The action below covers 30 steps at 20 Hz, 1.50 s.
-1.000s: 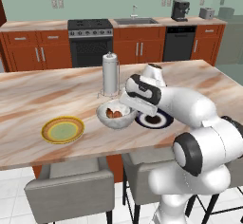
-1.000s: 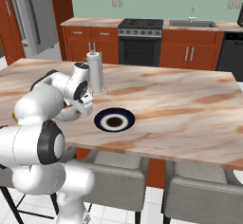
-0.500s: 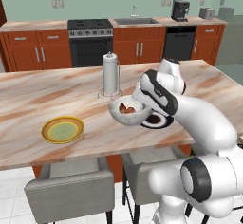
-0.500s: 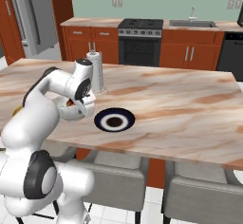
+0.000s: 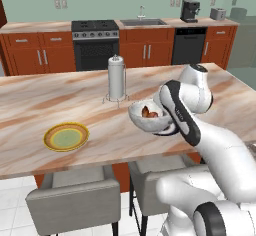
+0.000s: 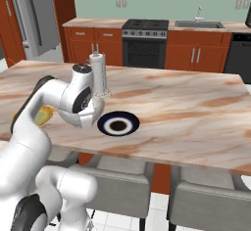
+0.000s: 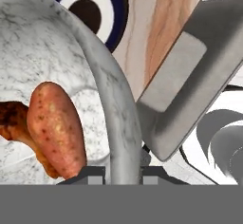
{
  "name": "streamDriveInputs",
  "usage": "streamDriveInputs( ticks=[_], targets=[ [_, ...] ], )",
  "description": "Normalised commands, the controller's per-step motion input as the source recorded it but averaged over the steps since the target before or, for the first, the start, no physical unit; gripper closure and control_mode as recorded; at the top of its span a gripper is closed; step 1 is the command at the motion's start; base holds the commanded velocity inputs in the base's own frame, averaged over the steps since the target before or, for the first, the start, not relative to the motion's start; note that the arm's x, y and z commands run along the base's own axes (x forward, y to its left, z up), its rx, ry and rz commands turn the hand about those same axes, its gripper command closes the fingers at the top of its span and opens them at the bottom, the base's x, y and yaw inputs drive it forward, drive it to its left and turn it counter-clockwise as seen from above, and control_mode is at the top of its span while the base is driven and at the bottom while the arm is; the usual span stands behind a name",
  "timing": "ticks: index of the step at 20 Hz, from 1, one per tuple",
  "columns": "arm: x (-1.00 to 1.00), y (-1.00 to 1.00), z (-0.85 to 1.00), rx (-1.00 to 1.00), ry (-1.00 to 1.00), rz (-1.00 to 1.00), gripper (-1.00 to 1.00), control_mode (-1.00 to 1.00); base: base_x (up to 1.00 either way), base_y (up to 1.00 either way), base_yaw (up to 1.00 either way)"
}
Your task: Pick the chicken drumstick and sweet potato from their plates and place them in the bowl. Then put the bowl in the fridge.
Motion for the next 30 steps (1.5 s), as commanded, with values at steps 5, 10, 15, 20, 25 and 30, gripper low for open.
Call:
streamDriveInputs(
  ticks=[5,10,15,20,25,30],
  targets=[
    [-0.28,0.03,0.0,0.08,-0.15,-0.35,1.0,-1.0,0.0,0.0,0.0],
    [-0.18,0.1,-0.01,0.03,-0.17,-0.24,1.0,-1.0,0.0,0.0,0.0],
    [-0.05,0.07,0.0,-0.04,-0.03,-0.04,1.0,-1.0,0.0,0.0,0.0],
    [-0.1,0.01,0.0,-0.08,0.05,0.0,1.0,-1.0,0.0,0.0,0.0],
    [-0.02,0.01,0.0,0.0,0.0,0.0,1.0,-1.0,0.0,0.0,0.0],
    [0.0,0.0,0.0,0.0,0.0,0.0,1.0,-1.0,0.0,0.0,0.0]
  ],
)
